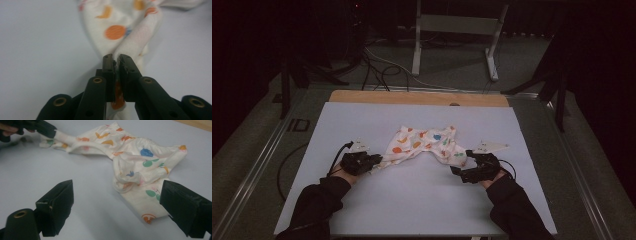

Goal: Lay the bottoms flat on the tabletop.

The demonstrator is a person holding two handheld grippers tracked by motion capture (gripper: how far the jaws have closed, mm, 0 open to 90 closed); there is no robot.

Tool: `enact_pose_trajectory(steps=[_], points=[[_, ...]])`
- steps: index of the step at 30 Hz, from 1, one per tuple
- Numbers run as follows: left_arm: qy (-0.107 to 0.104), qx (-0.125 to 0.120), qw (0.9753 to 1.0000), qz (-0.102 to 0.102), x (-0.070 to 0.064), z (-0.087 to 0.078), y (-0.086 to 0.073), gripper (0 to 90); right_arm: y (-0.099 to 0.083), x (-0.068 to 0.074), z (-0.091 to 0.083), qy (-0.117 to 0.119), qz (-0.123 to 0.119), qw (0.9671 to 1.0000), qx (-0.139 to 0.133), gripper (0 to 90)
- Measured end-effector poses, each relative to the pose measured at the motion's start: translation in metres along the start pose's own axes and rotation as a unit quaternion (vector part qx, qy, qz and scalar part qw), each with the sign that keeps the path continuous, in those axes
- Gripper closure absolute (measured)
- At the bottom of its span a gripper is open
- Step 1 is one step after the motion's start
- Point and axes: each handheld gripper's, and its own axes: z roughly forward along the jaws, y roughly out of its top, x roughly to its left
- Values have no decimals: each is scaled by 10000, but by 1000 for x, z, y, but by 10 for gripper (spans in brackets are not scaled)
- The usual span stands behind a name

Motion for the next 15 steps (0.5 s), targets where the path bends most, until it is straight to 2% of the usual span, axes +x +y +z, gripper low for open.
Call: enact_pose_trajectory(steps=[2, 5, 6, 7, 8, 10, 11, 13, 15], points=[[129, 16, 9999, -10, 4, 2, -2, 822, 0, 0, 1, 13, -5, 10000, 25, 119], [203, -4, 9998, -93, 9, 5, -4, 758, -1, 0, 2, -5, -17, 10000, 56, 119], [281, -12, 9996, -88, 10, 5, -4, 704, -1, 0, 2, 7, -10, 10000, 47, 119], [492, 39, 9987, -86, 11, 5, -5, 604, -1, -1, 2, -11, -4, 10000, 53, 119], [492, 39, 9987, -86, 11, 5, -5, 570, -1, -1, 2, -11, -4, 10000, 53, 119], [700, 14, 9975, -56, 13, 2, -6, 536, -1, 0, 0, -9, 13, 10000, 13, 119], [794, 22, 9968, -115, 14, 0, -6, 536, -1, 0, 0, -9, 13, 10000, 13, 119], [897, -127, 9957, -180, 17, -7, -6, 509, -1, -1, 0, -7, 33, 10000, 17, 119], [843, -326, 9957, -219, 18, -17, -5, 503, -1, -1, 0, -18, -10, 10000, 30, 119]])
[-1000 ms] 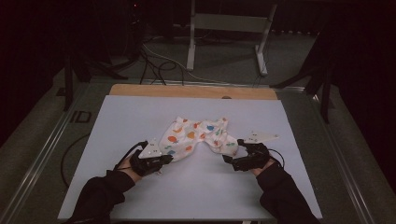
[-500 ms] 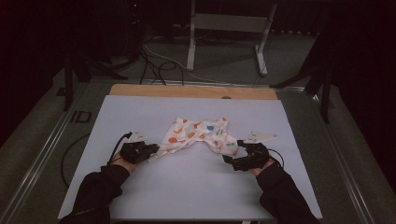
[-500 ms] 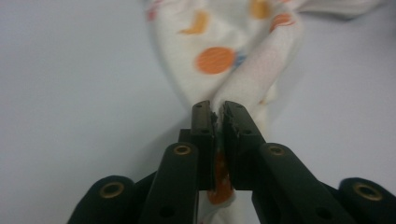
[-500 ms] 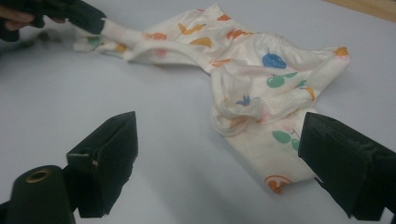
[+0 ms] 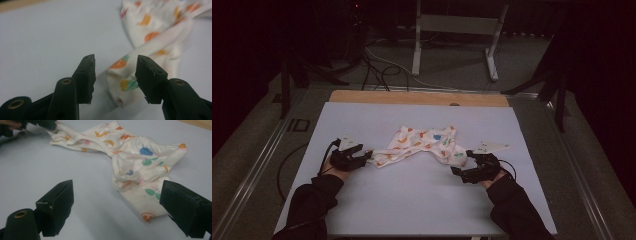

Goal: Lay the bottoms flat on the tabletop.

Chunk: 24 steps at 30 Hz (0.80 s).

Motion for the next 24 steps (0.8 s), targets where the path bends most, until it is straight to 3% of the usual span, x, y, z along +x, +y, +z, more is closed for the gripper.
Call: enact_pose_trajectory(steps=[2, 5, 8, 9, 11, 16, 20, 22, 24], points=[[-109, -234, 9996, 66, -4, -10, 2, 502, 0, 0, 0, 2, -13, 10000, -4, 119], [-442, -448, 9972, 413, -22, -20, 6, 503, 0, 0, 0, -9, 21, 10000, -20, 119], [-660, -284, 9940, 820, -40, -16, 7, 504, 1, 0, -1, -11, 26, 10000, -37, 119], [-701, -230, 9935, 864, -43, -13, 6, 510, 1, 0, -1, -15, 22, 10000, -35, 119], [-727, -84, 9932, 903, -46, -5, 5, 519, 1, 0, -2, -3, 19, 10000, -51, 119], [-546, 265, 9942, 885, -43, 13, -1, 572, 1, 0, -2, -11, 35, 10000, -47, 119], [-608, 366, 9949, 724, -37, 17, -3, 742, 1, 0, -2, -12, 23, 10000, -48, 119], [-648, 348, 9945, 742, -37, 15, -1, 857, 1, 1, -2, -10, -16, 10000, -39, 119], [-667, 355, 9939, 807, -39, 12, 2, 882, 1, 1, -2, -38, -15, 10000, -26, 119]])
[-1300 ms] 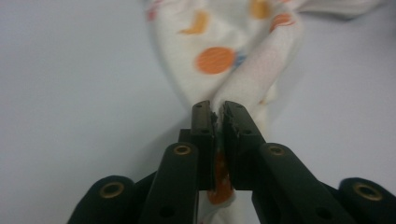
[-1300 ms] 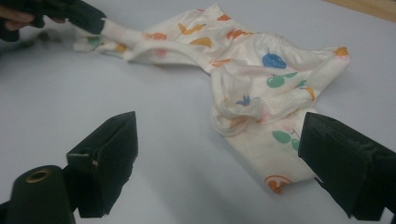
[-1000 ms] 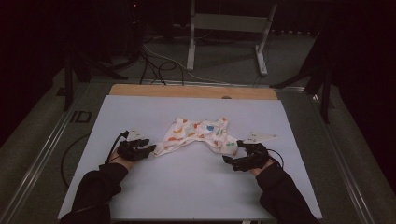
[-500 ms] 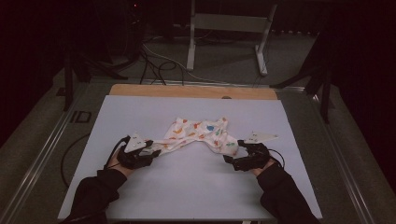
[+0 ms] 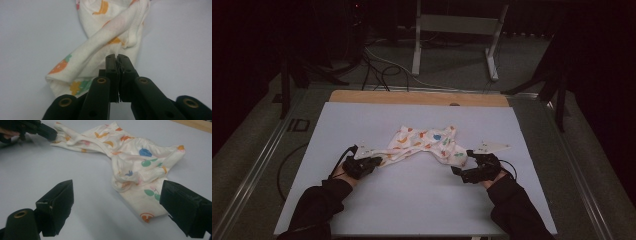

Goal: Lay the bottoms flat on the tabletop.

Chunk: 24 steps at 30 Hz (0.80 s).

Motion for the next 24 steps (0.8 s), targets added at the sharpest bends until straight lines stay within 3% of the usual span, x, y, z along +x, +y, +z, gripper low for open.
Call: enact_pose_trajectory(steps=[8, 10, 17, 21, 24], points=[[-284, -164, 9987, 383, -25, -19, 21, 886, 0, -1, -3, -12, 29, 10000, -39, 119], [-510, -170, 9975, 460, -35, -23, 26, 886, 0, -1, -4, -8, 21, 10000, -42, 119], [-1169, -83, 9889, 915, -78, -20, 40, 884, 0, -1, -4, -19, 22, 10000, -50, 119], [-1423, -102, 9834, 1117, -99, -15, 49, 883, 1, -1, -5, -6, 14, 10000, -88, 120], [-1550, -124, 9813, 1139, -108, -10, 53, 883, 1, 0, -6, 1, 36, 10000, -90, 119]])
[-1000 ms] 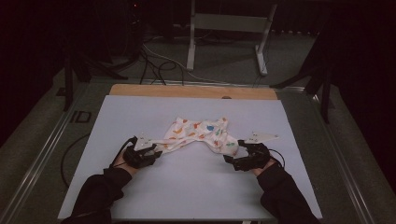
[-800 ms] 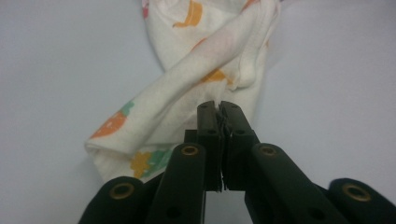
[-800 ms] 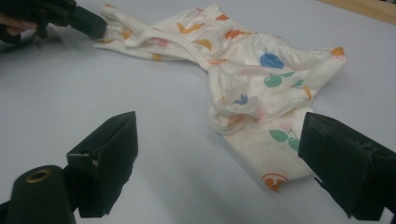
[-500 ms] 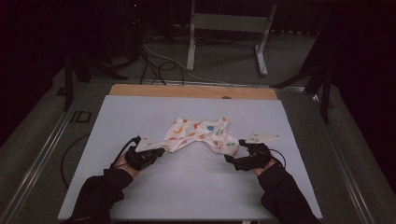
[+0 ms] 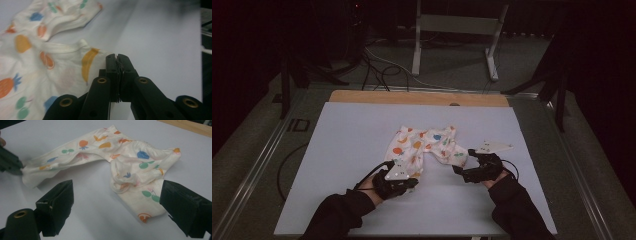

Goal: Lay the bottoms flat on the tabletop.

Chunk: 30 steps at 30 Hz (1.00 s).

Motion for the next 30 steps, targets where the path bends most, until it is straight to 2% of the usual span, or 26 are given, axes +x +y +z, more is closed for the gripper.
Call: enact_pose_trajectory(steps=[2, 4, 6, 7, 10, 13, 19, 22, 26, 28, 30], points=[[-75, -21, 10000, 38, -2, 4, 3, 880, 0, 0, 0, 10, -2, 10000, -7, 119], [-161, -69, 9998, -40, -3, 8, 4, 878, 0, 0, 0, 13, 15, 10000, -11, 119], [-328, -135, 9994, 28, -3, 10, 6, 848, 0, 0, 0, 12, 16, 10000, -7, 119], [-355, -162, 9992, 54, -4, 11, 6, 779, 0, 0, 0, 13, 6, 10000, -3, 119], [-190, -127, 9997, 90, -5, 6, 4, 503, 0, 1, -1, 38, -7, 10000, -31, 119], [-97, -142, 9998, 41, 0, -5, -3, 417, 1, 3, -3, 65, -20, 10000, -62, 119], [99, -171, 9997, -152, 13, -31, -25, 413, -2, 6, -6, 48, -30, 10000, -82, 119], [179, -152, 9995, -190, 16, -42, -38, 459, -5, 3, -7, 33, 23, 10000, -85, 119], [410, -62, 9985, -368, 24, -44, -56, 619, -9, 2, -7, 23, 40, 10000, -51, 119], [449, -7, 9980, -454, 29, -42, -63, 690, -9, 2, -6, 39, 59, 10000, -27, 119], [400, 103, 9980, -472, 30, -37, -67, 763, -9, 3, -5, 40, 19, 10000, -17, 119]])
